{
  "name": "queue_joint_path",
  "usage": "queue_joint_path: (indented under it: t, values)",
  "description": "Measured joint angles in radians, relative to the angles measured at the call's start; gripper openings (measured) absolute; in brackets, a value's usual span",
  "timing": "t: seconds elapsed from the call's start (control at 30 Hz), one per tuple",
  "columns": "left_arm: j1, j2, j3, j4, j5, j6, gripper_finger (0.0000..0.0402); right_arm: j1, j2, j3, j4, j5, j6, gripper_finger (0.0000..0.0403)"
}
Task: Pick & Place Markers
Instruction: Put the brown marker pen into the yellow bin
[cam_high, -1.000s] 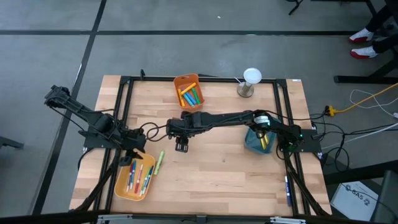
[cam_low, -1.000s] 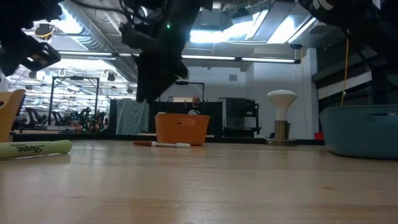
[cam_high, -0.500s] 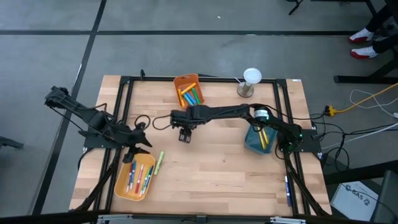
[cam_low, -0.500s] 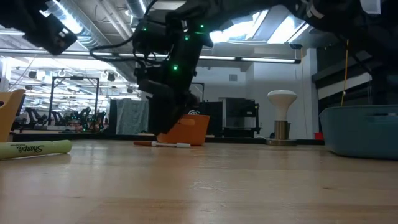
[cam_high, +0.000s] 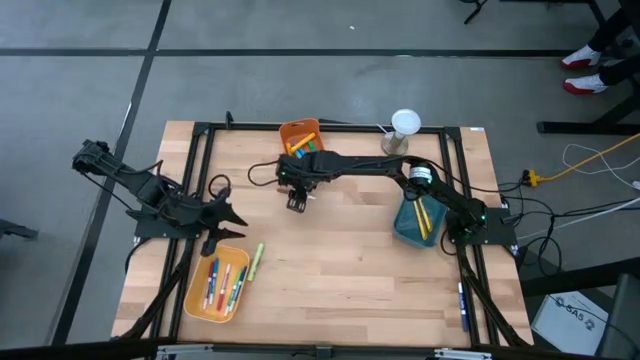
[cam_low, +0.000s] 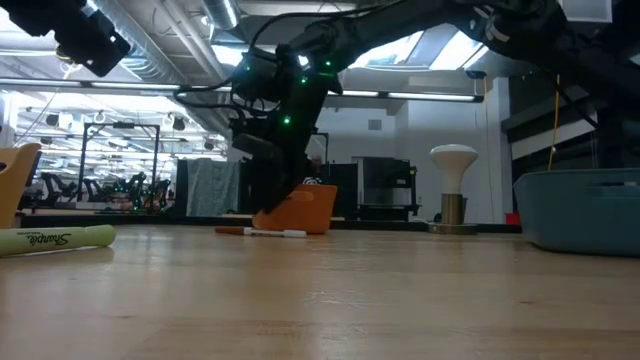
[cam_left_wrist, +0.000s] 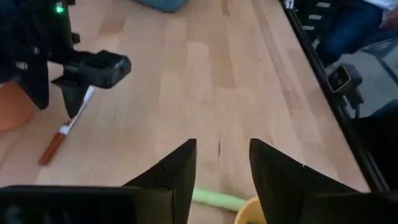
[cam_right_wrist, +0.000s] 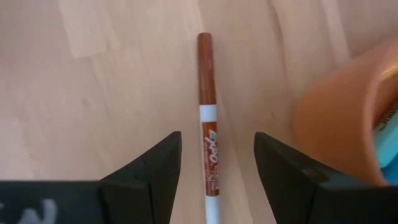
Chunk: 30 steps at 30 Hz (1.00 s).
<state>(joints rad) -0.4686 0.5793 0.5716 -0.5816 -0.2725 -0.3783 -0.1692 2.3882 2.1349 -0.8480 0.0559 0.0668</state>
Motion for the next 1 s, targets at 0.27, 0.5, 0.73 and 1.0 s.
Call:
queue_joint_path:
  t: [0.27,0.5,0.73,1.0]
  values:
    - [0.0,0.0,0.0,0.059,0.0,0.051,0.0143,0.016,0.028,0.0,0.025,0.003,-0.068,0.02]
    - [0.0,0.0,0.0,0.062,-0.025,0.052,0.0143,0.016,0.058,0.002,0.022,0.114,-0.053,0.02]
    - [0.0,0.0,0.0,0.062,-0.026,0.052,0.0143,0.016,0.06,0.002,0.007,0.127,-0.057,0.0192]
    - [0.0,0.0,0.0,0.062,-0.027,0.052,0.0143,0.016,0.061,0.001,-0.009,0.131,-0.074,0.0091]
